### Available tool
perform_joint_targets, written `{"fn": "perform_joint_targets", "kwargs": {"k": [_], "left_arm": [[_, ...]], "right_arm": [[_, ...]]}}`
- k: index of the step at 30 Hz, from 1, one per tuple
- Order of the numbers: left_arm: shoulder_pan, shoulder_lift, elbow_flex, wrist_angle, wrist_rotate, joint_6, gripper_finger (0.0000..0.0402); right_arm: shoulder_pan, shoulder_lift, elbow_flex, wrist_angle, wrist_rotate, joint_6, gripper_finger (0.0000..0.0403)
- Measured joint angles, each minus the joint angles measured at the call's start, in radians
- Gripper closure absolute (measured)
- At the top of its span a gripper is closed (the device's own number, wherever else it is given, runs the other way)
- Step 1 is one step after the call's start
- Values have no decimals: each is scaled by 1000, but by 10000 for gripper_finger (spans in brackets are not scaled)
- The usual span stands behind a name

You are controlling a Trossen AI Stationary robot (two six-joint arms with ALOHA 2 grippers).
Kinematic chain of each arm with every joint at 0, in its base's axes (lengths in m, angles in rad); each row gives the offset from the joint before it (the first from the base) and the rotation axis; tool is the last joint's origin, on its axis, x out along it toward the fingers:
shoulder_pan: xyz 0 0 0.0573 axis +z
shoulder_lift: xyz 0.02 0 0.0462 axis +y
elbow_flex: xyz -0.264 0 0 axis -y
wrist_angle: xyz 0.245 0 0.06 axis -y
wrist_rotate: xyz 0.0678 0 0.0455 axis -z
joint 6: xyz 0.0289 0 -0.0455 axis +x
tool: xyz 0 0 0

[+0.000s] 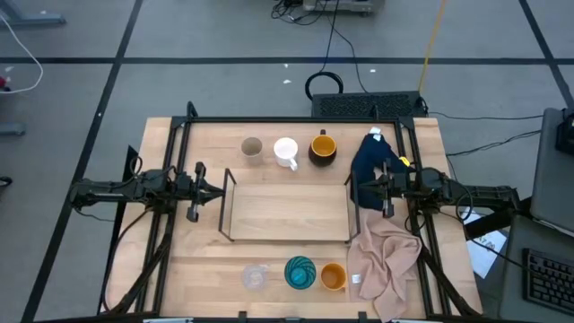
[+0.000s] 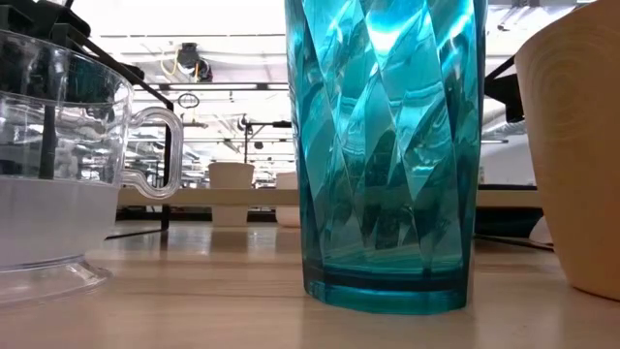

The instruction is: Stack small to large cups/mugs on shelf

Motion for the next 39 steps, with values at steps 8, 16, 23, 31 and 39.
{"fn": "perform_joint_targets", "kwargs": {"k": [8, 16, 23, 31, 39], "left_arm": [[0, 0, 0, 0, 0, 0, 364], [0, 0, 0, 0, 0, 0, 364], [0, 0, 0, 0, 0, 0, 364], [0, 0, 0, 0, 0, 0, 364], [0, 0, 0, 0, 0, 0, 364]], "right_arm": [[0, 0, 0, 0, 0, 0, 403], [0, 0, 0, 0, 0, 0, 403], [0, 0, 0, 0, 0, 0, 403], [0, 0, 0, 0, 0, 0, 403], [0, 0, 0, 6, 1, -51, 403]]}}
